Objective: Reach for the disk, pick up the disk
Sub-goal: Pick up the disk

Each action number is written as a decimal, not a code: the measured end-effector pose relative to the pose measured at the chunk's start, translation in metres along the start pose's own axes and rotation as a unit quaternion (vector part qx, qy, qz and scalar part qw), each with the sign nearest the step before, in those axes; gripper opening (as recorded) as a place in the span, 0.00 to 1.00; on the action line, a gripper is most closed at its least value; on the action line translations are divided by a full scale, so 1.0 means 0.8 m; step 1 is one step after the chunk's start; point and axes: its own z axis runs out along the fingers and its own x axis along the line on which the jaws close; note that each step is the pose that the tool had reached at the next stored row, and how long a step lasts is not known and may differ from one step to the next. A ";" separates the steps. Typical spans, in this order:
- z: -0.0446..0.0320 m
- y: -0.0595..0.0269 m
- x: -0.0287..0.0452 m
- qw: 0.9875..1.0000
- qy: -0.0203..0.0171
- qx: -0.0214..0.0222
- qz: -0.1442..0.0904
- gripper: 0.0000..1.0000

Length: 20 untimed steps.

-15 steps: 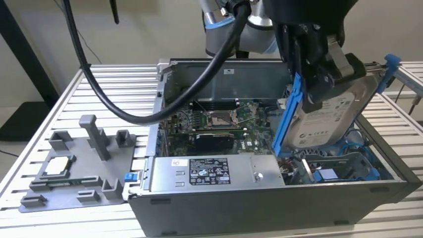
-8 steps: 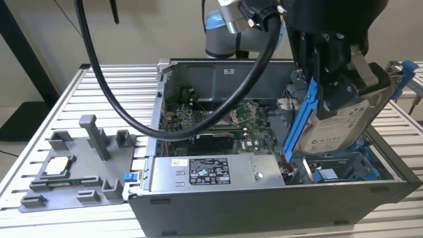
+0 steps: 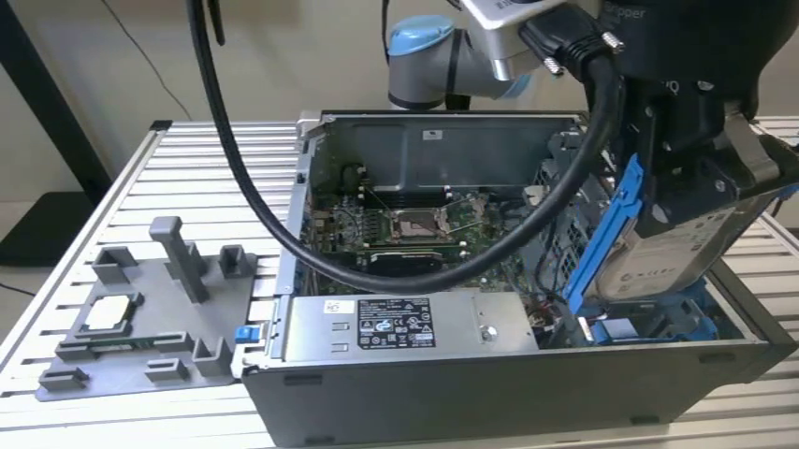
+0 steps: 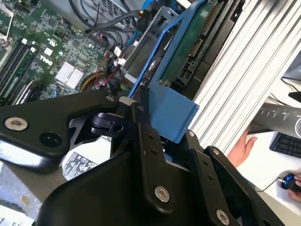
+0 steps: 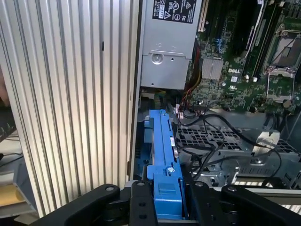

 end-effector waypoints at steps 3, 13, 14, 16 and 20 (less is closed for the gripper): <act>0.0062 -0.008 0.0027 1.000 0.000 0.000 0.000 0.00; 0.0307 -0.029 0.0057 1.000 0.002 0.000 0.006 0.00; 0.0326 -0.031 0.0059 1.000 0.003 0.000 0.007 0.00; 0.0356 -0.035 0.0064 1.000 0.004 0.001 0.010 0.00; 0.0405 -0.041 0.0071 1.000 0.006 0.001 0.016 0.00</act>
